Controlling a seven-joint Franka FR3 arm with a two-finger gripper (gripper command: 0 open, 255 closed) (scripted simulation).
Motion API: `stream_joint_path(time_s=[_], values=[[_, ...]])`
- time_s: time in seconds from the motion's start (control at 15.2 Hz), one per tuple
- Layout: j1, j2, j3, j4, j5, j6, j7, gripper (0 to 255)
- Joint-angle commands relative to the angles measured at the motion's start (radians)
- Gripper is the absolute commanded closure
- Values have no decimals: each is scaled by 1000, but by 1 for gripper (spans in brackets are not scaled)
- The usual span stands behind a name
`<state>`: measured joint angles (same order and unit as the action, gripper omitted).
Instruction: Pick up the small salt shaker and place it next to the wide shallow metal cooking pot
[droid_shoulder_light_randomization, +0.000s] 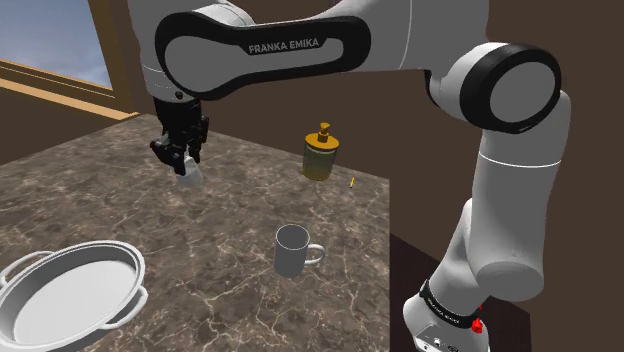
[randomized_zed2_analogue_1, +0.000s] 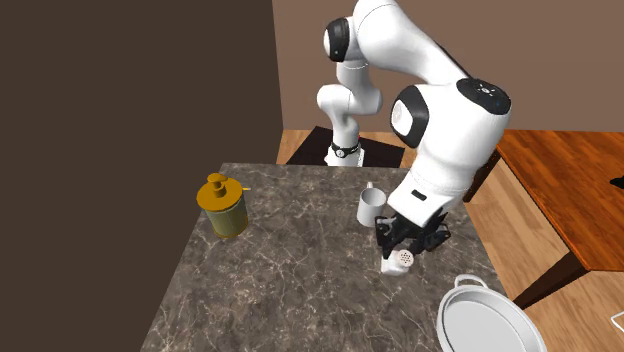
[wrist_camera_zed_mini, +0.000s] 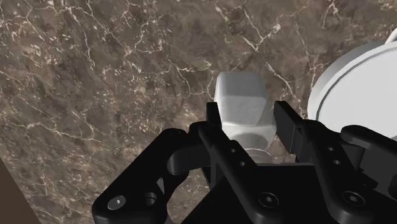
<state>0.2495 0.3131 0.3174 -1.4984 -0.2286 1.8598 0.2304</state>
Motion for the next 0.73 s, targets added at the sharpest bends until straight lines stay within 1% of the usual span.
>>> stream_joint_path(time_s=[0.0, 0.66], values=[[16, 40, 1, 46, -13, -10, 16, 255], [11, 54, -5, -67, -26, 115, 37, 255]])
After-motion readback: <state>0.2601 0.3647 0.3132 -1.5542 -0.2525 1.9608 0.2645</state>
